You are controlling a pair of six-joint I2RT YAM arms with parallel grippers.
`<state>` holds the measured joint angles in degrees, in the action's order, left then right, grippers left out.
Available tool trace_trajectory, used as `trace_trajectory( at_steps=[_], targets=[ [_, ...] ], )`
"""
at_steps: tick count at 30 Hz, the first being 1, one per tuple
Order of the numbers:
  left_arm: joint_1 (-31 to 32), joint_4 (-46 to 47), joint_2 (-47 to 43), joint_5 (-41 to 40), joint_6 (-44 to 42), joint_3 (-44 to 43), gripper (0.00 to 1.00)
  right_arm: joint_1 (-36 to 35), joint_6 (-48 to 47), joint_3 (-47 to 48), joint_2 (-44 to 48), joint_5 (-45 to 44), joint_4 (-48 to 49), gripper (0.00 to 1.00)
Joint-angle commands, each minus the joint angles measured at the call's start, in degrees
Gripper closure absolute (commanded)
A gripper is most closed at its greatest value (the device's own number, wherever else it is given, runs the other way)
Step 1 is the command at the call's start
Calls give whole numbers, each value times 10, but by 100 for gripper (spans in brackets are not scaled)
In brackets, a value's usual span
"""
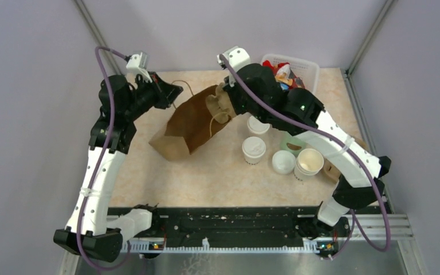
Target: Pack the takeout coffee
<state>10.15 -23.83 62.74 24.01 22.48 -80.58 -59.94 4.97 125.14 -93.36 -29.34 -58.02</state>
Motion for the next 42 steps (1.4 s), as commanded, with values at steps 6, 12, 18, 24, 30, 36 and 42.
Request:
trace_trajectory(
  at_steps=[6, 12, 18, 24, 30, 36, 42],
  targets=[
    [-3, 94, -57, 29, 30, 79, 100, -34, -9, -101, 24, 186, 188, 100],
    [-3, 102, -64, 35, 57, 87, 100, -33, 61, -187, 46, 266, 251, 100],
    [-3, 105, -63, 40, 74, 82, 100, 3, 184, -240, 51, 343, 323, 100],
    [-3, 131, -60, 65, 115, 99, 100, 44, 224, -310, 66, 387, 393, 100],
    [-3, 121, -62, 70, 118, 104, 100, 115, 242, -344, 56, 460, 397, 100],
    [-3, 129, -61, 78, 131, 117, 100, 127, 245, -357, 34, 519, 422, 100],
    [-3, 122, -56, 67, 149, 119, 100, 137, 227, -364, 26, 537, 435, 100]
  ],
)
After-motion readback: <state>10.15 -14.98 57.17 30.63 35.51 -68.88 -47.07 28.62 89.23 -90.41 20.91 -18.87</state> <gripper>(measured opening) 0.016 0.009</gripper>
